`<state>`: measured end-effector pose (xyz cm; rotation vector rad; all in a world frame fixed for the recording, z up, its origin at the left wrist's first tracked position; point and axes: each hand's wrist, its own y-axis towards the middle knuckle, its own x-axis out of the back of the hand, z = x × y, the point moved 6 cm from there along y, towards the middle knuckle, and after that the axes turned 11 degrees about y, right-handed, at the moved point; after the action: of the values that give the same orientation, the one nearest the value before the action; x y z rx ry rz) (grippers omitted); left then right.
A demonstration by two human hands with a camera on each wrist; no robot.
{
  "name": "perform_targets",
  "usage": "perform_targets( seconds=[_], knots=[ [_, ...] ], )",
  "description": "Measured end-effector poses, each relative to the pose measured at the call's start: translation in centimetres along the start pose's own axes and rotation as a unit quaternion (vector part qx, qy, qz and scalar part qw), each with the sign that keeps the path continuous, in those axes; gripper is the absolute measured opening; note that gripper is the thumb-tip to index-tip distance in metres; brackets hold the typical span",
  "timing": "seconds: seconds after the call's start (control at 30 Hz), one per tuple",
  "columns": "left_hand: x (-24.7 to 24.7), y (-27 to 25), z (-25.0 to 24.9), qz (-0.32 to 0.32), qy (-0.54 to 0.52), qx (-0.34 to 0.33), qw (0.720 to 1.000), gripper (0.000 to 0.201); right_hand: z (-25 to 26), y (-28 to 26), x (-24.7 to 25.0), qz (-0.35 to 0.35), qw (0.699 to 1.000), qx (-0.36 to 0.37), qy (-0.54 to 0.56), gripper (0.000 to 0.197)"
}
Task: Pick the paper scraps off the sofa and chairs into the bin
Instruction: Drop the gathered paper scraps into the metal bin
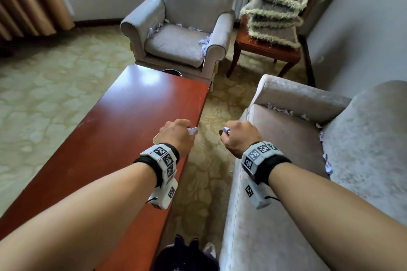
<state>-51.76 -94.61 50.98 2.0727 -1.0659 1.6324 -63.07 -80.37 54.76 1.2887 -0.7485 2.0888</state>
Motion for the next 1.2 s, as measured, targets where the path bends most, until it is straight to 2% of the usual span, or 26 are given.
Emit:
perform_targets(
  seconds=[0.07,0.2,0.37,0.6,0.8,0.9,1.03,1.2],
  knots=[
    [0.5,1.0,-0.5,-0.014,0.001,0.016,1.000,0.013,-0.8,1.9,0.5,0.004,1.000,0.016,-0.001,0.021],
    [0.9,3.2,-2.9,-0.039,0.008,0.046,0.998,0.027,-2.4,5.8,1.2,0.017,0.999,0.049,0.012,0.021],
    [0.4,5.5,-3.6,-0.029,0.003,0.081,0.996,0.022,-3.2,9.7,0.7,0.047,0.996,0.063,0.029,0.022],
    [-0.5,12.9,-0.1,-0.007,0.005,0.141,0.990,0.024,-2.2,17.6,-0.3,0.070,0.996,0.057,0.021,0.024],
    [-0.4,23.7,-0.6,-0.005,-0.044,0.106,0.993,0.025,-1.5,24.8,-1.1,0.110,0.992,0.042,-0.045,0.024],
    [-0.5,27.4,-0.9,0.013,-0.063,0.094,0.994,0.022,-0.6,28.8,-0.3,0.105,0.992,0.036,-0.063,0.026],
    [-2.0,30.1,0.9,0.041,-0.066,0.110,0.991,0.019,0.3,32.7,-0.7,0.090,0.995,0.014,-0.030,0.022],
    [-4.4,30.8,5.8,0.061,-0.085,0.182,0.978,0.018,1.6,36.4,-5.6,0.145,0.989,0.017,-0.019,0.023]
  ],
)
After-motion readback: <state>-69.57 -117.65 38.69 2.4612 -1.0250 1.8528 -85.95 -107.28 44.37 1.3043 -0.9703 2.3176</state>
